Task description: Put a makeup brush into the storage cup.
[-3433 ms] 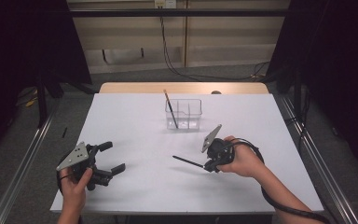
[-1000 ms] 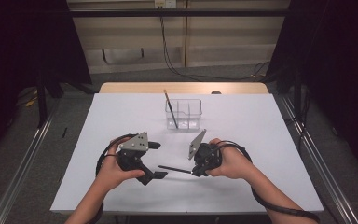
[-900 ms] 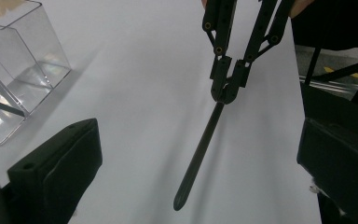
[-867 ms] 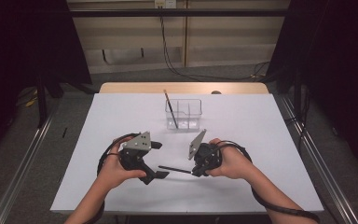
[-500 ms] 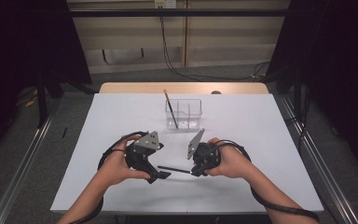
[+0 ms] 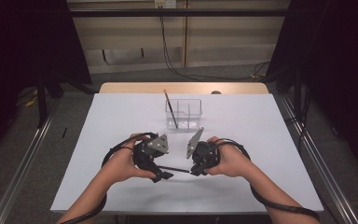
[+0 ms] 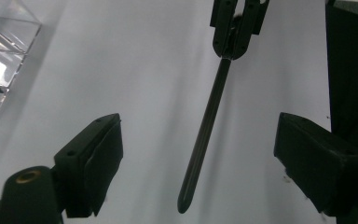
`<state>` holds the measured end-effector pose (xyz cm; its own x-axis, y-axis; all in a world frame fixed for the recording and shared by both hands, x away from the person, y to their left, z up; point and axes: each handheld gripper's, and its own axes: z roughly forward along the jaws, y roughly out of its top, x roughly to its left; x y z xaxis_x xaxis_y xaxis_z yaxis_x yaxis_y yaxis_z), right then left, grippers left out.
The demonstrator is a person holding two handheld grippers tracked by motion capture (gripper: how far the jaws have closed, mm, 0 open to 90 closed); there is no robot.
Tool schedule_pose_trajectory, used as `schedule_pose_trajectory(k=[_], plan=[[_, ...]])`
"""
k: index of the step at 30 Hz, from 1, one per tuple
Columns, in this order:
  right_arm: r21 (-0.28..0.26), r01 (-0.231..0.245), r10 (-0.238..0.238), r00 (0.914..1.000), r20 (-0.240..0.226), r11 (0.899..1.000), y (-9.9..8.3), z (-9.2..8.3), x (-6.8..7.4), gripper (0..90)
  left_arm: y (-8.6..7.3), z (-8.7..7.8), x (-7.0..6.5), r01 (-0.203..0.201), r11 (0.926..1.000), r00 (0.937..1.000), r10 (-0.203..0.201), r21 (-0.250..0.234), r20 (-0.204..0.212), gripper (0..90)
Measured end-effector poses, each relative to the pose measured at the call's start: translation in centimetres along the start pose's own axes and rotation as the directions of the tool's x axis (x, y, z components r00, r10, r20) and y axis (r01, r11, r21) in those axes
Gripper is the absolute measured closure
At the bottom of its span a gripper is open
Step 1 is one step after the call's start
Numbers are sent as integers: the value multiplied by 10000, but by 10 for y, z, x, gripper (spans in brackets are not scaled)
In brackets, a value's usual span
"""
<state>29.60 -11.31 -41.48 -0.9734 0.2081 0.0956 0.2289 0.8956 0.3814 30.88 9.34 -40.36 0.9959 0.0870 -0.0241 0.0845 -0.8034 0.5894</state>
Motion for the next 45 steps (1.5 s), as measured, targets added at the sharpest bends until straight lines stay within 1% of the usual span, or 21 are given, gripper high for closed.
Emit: schedule_pose_trajectory(k=[2, 3, 4, 5, 8, 10, 11, 13, 15, 18, 21, 24, 29, 32, 35, 36, 37, 39, 40, 44, 45], plan=[[-1, -35, 35, 10000, -23, 10000, 0, 0, 0, 844, 3, 2, 0, -145, 9998, 9999, 144, 136, 76, 186], [-18, -2, 2, 10000, -3, 10000, 0, 0, 0, 844, 4, 2, -1, -246, 9993, 9996, 242, 297, 138, 231], [-18, 19, -19, 10000, -1, 10000, 0, 0, 0, 844, 6, 3, 0, -287, 9988, 9995, 282, 385, 146, 256], [1, -22, 22, 10000, -6, 10000, 0, 0, 0, 844, 6, 3, 0, -229, 9987, 9992, 214, 448, 327, 273], [-45, 60, -60, 10000, 22, 10000, 0, -1, 0, 844, 8, 5, 1, -316, 9988, 9987, 301, 371, 403, 373], [-65, -9, 9, 10000, 21, 10000, 0, -1, 0, 844, 9, 6, 2, -391, 9986, 9978, 370, 370, 549, 388], [-56, 14, -13, 10000, 12, 10000, 0, -2, 0, 844, 9, 7, 1, -406, 9985, 9974, 383, 365, 612, 428], [-53, -15, 15, 10000, 13, 10000, 0, -2, 0, 844, 12, 8, 0, -449, 9976, 9967, 411, 528, 695, 453], [-20, 8, -8, 10000, -1, 10000, 1, -2, 0, 844, 14, 10, -1, -499, 9970, 9969, 461, 593, 637, 466], [-29, 20, -20, 10000, -5, 10000, 2, -3, 1, 844, 17, 11, -1, -638, 9954, 9963, 594, 710, 629, 528], [-62, 38, -38, 10000, -55, 10000, 3, -3, 1, 844, 19, 12, -1, -601, 9938, 9956, 529, 933, 774, 592], [-98, 114, -114, 9999, -2, 9999, 4, -3, 1, 844, 19, 14, -2, -613, 9927, 9960, 540, 1042, 714, 639], [-143, 133, -134, 9999, -20, 9998, 5, -4, 1, 844, 17, 17, -1, -629, 9917, 9961, 554, 1121, 688, 679], [-185, 207, -208, 9998, -28, 9996, 5, -4, 1, 843, 17, 20, -1, -641, 9914, 9952, 550, 1144, 809, 707], [-145, 273, -273, 9996, -22, 9995, 6, -4, 1, 843, 17, 21, -1, -694, 9908, 9953, 608, 1164, 759, 773], [-184, 337, -337, 9994, -26, 9993, 6, -3, 2, 843, 17, 21, -1, -647, 9917, 9949, 555, 1109, 842, 793], [-106, 277, -277, 9996, -17, 9996, 7, -3, 2, 843, 16, 21, 0, -630, 9922, 9948, 538, 1080, 861, 800], [-156, 392, -392, 9992, 1, 9991, 6, -3, 2, 843, 15, 21, 1, -616, 9925, 9937, 511, 1054, 993, 807], [-177, 368, -368, 9993, 30, 9992, 6, -4, 2, 842, 14, 21, 1, -627, 9929, 9940, 530, 1014, 956, 809], [-469, 390, -392, 9992, -32, 9981, 6, -8, 2, 843, 10, 24, 0, -545, 9918, 9930, 417, 1158, 1104, 819], [-554, 416, -417, 9991, -8, 9976, 6, -11, 2, 841, 10, 25, 0, -505, 9926, 9927, 378, 1104, 1150, 823]])
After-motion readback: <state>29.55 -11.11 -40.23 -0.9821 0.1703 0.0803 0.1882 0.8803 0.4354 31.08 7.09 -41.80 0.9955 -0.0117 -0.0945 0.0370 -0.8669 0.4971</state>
